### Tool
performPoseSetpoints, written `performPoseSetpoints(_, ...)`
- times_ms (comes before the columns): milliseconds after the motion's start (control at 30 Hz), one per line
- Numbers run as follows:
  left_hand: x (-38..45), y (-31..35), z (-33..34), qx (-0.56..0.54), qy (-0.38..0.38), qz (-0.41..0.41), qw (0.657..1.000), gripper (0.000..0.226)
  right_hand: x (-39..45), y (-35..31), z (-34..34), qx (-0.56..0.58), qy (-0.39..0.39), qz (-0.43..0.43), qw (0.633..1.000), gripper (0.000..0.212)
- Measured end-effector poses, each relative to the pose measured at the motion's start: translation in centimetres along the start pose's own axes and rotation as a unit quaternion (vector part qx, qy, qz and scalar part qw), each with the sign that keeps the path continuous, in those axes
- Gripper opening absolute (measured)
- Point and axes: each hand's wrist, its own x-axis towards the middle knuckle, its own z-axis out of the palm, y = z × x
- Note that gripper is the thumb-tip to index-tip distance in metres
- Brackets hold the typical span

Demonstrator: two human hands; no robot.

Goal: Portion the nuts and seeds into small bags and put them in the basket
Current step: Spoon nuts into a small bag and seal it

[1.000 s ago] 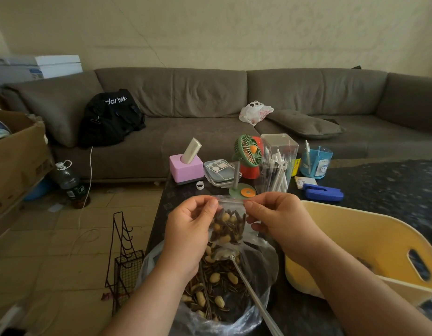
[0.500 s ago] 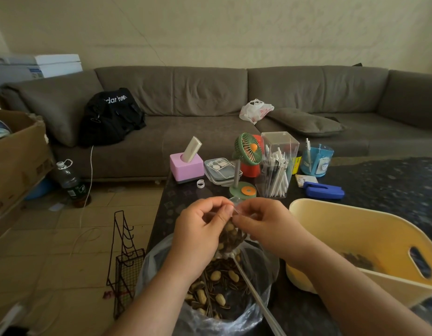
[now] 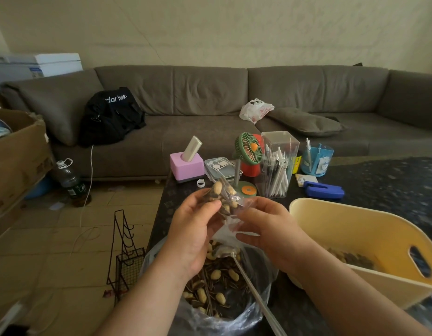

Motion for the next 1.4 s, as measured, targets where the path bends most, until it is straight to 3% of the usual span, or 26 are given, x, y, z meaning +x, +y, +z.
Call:
performPoseSetpoints(200,-0.3,0.4,0.2,0.008,-0.019,0.002,1.0,0.031,0.2,0.2,0.0,-0.04,-0.028,-0.02,0.999,0.016)
performPoseSetpoints(367,-0.2,-0.2,0.2,0.07,0.0,0.014,0.997,0.031,0.4,0.6,0.3,0.009,-0.021,-0.023,0.999,0.023)
performPoseSetpoints(567,-0.5,-0.3,0.5,0.032,-0.039,-0.018,0.999,0.039,0.6,0.6,0.0,0.013,-0.006,-0.037,0.999,0.017)
performPoseSetpoints(667,-0.4,-0.5,0.6,0.057,-0.03,-0.024,0.998,0.022,0.4,0.5,0.2,0.017,-0.021,-0.032,0.999,0.008)
performPoseSetpoints(733,-0.4,-0.6,0.6,0.062,-0.026,-0.021,0.998,0.023,0.4,0.6,0.1,-0.002,-0.012,-0.037,0.999,0.008)
performPoseSetpoints(867,-0.2,-0.8,0.2,0.051,-0.018,-0.012,0.998,0.064,0.3,0.6,0.2,-0.006,-0.024,-0.045,0.999,0.031)
performPoseSetpoints(933,-0.2,-0.6,0.2,0.036,-0.007,-0.017,0.999,0.052,0.2,0.5,0.1,-0.013,-0.036,-0.048,0.998,0.034)
performPoseSetpoints(1067,-0.1,-0.3,0.1,-0.006,-0.008,-0.043,0.999,0.019,0.2,0.4,0.1,-0.023,-0.031,-0.053,0.998,0.019)
performPoseSetpoints(1167,-0.1,-0.3,0.2,0.037,0.013,-0.013,0.999,0.009,0.2,0.2,0.0,-0.005,-0.044,-0.035,0.998,0.032)
performPoseSetpoints(1400,-0.5,0.1,0.5,0.01,-0.021,-0.026,0.999,0.042,0.3,0.5,0.1,-0.023,-0.01,-0.058,0.998,0.02)
